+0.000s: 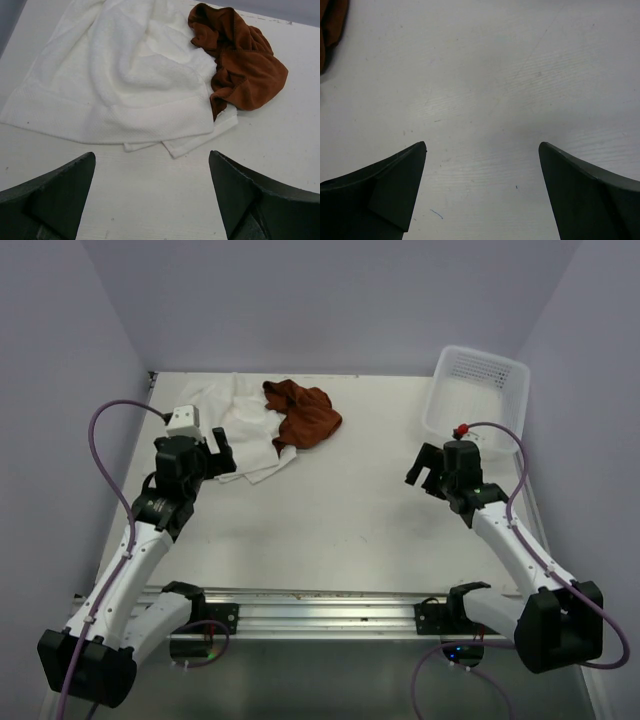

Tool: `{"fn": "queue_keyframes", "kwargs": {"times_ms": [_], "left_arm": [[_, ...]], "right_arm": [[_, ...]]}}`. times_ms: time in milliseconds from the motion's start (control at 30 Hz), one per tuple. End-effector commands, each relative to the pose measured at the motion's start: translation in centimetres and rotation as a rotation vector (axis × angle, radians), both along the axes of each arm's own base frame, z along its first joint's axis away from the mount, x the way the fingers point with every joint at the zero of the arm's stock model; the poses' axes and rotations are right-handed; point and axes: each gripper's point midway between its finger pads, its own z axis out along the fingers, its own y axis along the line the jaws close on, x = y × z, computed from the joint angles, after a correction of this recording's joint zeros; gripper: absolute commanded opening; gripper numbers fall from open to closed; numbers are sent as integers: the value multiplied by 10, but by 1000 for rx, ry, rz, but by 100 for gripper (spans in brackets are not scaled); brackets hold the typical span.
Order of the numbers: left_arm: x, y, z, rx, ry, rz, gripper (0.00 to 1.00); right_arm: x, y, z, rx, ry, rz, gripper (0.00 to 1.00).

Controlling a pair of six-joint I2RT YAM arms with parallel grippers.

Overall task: Roll the towels
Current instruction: Grab a towel with the left arm

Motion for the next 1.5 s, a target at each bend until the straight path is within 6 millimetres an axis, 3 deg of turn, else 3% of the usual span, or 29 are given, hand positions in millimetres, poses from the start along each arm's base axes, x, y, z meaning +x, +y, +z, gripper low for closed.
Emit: {"fn": "queue_keyframes", "kwargs": {"times_ms": [0, 233, 400, 467, 600, 633, 667, 733, 767, 833, 867, 933, 967, 1033, 1067, 1133, 1167, 1233, 1267, 1300, 1400, 1433, 1467], "left_arm": [[5, 2, 9, 17, -27, -2, 100], [5, 2, 8, 29, -38, -9, 100], [13, 1, 2, 26, 0, 1, 100], [20, -5, 8, -2, 2, -5, 100], [45, -23, -2, -69, 89, -29, 100], [56, -28, 11, -77, 70, -40, 100], [67, -31, -3, -69, 113, -39, 100], [84, -32, 0, -56, 117, -34, 100], [94, -30, -20, -27, 168, -18, 100], [110, -25, -30, -15, 194, 12, 100], [118, -25, -54, -17, 253, 25, 99], [135, -18, -66, -31, 283, 50, 95], [142, -17, -90, -28, 338, 59, 92], [157, -11, -96, -36, 360, 86, 87], [162, -7, -113, -38, 396, 97, 85], [176, -2, -116, -49, 384, 113, 85], [179, 4, -128, -52, 406, 130, 85], [191, 10, -129, -47, 398, 144, 84], [191, 17, -144, -28, 431, 160, 84], [198, 21, -141, -16, 424, 171, 83], [196, 35, -165, 10, 487, 200, 71], [194, 39, -169, 10, 495, 203, 52], [195, 45, -173, 5, 495, 210, 42]], "right_arm": [[6, 3, 10, 21, -43, -19, 99], [-2, 0, 4, 6, -3, -22, 99], [-10, 17, 6, 42, -5, 104, 99], [-9, 26, 16, 63, -58, 166, 99], [-16, 46, 17, 131, -110, 279, 99], [-16, 47, 18, 131, -125, 286, 99], [-18, 46, 14, 128, -120, 289, 99], [-19, 47, 13, 124, -118, 303, 99], [-18, 48, 15, 125, -120, 305, 99], [-19, 50, 17, 133, -123, 320, 99], [-20, 50, 17, 134, -125, 321, 99], [-21, 50, 18, 136, -137, 321, 99], [-21, 50, 18, 135, -140, 319, 99], [-22, 50, 19, 134, -142, 321, 99], [-23, 51, 19, 136, -143, 323, 99], [-23, 53, 19, 144, -144, 330, 99], [-23, 54, 18, 149, -142, 336, 99], [-23, 56, 17, 155, -139, 339, 99], [-23, 56, 15, 159, -131, 341, 99], [-23, 57, 15, 162, -129, 342, 99], [-23, 58, 14, 166, -128, 345, 99], [-22, 58, 15, 165, -131, 344, 99], [-22, 57, 15, 164, -130, 343, 99]]}}
